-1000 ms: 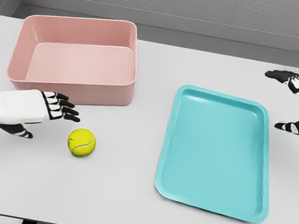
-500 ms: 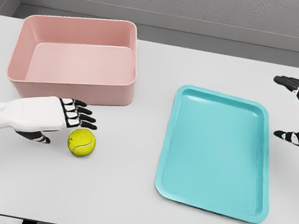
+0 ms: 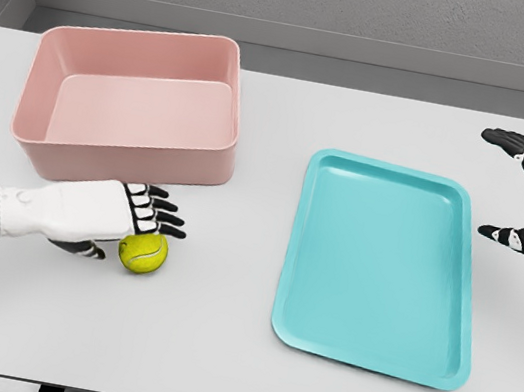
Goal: Put the tennis from the blue tray into the pink basket with both arms
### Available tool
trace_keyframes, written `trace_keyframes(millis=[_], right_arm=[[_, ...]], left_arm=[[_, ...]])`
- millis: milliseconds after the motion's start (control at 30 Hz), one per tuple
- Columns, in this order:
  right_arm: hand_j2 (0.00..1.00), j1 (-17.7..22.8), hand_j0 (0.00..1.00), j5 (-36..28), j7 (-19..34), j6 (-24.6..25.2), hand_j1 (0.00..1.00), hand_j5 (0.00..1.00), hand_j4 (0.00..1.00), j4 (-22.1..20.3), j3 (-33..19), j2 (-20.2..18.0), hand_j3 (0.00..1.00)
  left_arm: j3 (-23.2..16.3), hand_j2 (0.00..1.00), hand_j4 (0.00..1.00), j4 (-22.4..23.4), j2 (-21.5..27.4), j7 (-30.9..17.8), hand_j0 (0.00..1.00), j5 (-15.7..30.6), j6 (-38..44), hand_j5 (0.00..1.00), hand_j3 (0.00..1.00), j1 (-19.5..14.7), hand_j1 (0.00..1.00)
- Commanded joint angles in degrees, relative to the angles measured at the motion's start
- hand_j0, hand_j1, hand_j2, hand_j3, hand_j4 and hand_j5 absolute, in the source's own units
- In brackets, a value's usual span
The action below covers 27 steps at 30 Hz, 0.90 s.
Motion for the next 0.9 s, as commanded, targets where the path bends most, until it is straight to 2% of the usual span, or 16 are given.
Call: trace_keyframes(millis=[0,267,733,767,833,867], right_arm=[[1.00,0.00,1.00,-0.38,-0.03,0.15,1.00,1.00,1.00,0.02,-0.02,-0.11,1.00],[1.00,0.09,1.00,-0.38,-0.03,0.15,1.00,1.00,1.00,0.02,-0.02,-0.11,1.00],[1.00,0.18,1.00,-0.38,-0.03,0.15,1.00,1.00,1.00,0.02,-0.10,-0.11,1.00],[1.00,0.18,1.00,-0.38,-0.03,0.15,1.00,1.00,1.00,0.02,-0.10,-0.11,1.00],[1.00,0.18,1.00,-0.38,-0.03,0.15,1.00,1.00,1.00,0.02,-0.10,-0.11,1.00],[1.00,0.18,1.00,-0.38,-0.03,0.15,1.00,1.00,1.00,0.02,-0.10,-0.02,1.00]], left_arm=[[-0.12,1.00,1.00,0.00,-0.32,-0.32,1.00,0.28,0.07,1.00,1.00,0.00,1.00],[-1.17,1.00,1.00,0.09,-1.63,-0.41,1.00,-0.95,0.07,1.00,1.00,0.00,1.00],[-2.66,1.00,1.00,0.53,-0.93,-1.11,1.00,-0.86,0.07,1.00,1.00,-0.18,1.00],[-2.66,0.99,0.99,0.53,-0.93,-1.20,0.99,-0.86,0.07,0.99,0.99,-0.18,0.99],[-2.66,0.91,0.91,0.53,-0.93,-1.91,0.91,-0.86,0.07,0.91,0.91,-0.35,0.91],[-2.66,0.91,0.91,0.53,-0.93,-1.91,0.91,-0.77,0.07,0.91,0.91,-0.44,0.91]])
